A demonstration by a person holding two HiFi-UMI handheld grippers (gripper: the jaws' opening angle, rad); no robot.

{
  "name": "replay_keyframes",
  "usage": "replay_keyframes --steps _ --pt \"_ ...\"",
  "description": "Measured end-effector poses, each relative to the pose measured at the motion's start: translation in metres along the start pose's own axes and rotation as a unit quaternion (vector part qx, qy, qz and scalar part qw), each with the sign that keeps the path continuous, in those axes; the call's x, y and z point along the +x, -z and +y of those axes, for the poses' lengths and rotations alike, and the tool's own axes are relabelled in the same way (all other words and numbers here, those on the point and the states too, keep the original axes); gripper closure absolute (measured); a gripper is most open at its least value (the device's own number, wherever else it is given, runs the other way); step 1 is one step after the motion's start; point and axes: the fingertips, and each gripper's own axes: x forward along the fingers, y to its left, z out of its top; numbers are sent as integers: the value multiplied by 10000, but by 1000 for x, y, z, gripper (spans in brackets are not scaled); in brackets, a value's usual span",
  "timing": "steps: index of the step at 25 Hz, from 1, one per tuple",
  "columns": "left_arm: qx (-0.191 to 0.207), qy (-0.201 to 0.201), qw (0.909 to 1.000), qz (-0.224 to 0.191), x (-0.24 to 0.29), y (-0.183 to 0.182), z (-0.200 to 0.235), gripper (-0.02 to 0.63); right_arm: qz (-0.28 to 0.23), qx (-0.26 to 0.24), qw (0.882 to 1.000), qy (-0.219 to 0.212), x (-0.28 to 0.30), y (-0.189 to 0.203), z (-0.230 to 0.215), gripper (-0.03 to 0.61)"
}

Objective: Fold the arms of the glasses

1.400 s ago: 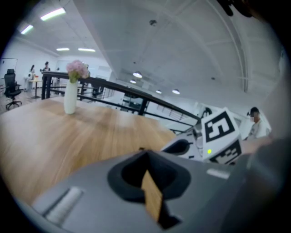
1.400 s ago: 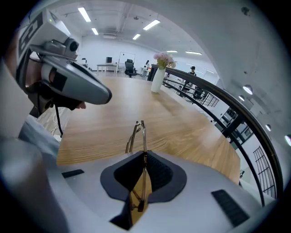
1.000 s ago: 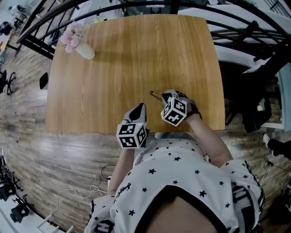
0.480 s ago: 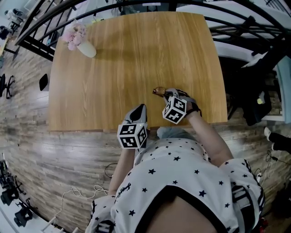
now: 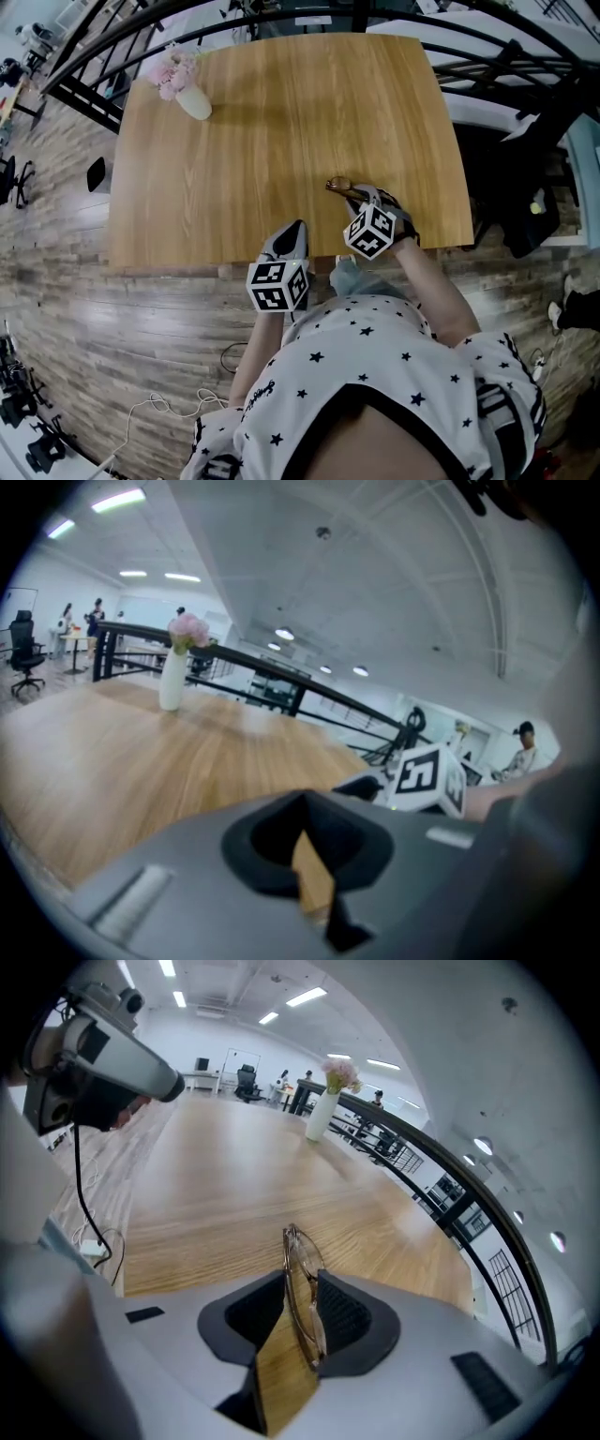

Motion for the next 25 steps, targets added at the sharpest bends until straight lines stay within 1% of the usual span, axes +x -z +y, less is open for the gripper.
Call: replay_keyframes --steps 2,4,7,10,14,20,22,25 --pt "6 28 10000 -23 -9 0 2 606 -210 462 9987 104 -14 -7 2 486" --pt "31 80 10000 -40 -16 1 2 606 -446 998 9939 153 -29 -12 4 499" --pt "113 164 9998 -53 -25 5 0 606 -765 1716 9819 242 -51 -16 6 522" --pt "180 184 9997 -31 -37 12 -4 606 -1071 2214 9689 272 -72 -18 16 534" --pt "237 270 9993 -49 -55 22 -13 606 -1535 2626 9523 233 -102 -25 37 543" --pt "325 372 9988 -28 -76 34 -28 606 -2040 3085 9291 86 -146 -35 64 549" --pt "345 370 9987 -27 -83 38 -31 606 -2172 3143 9241 24 -157 -39 76 549" --pt "355 388 9986 -54 -94 44 -37 606 -2310 3151 9205 29 -172 -41 91 551"
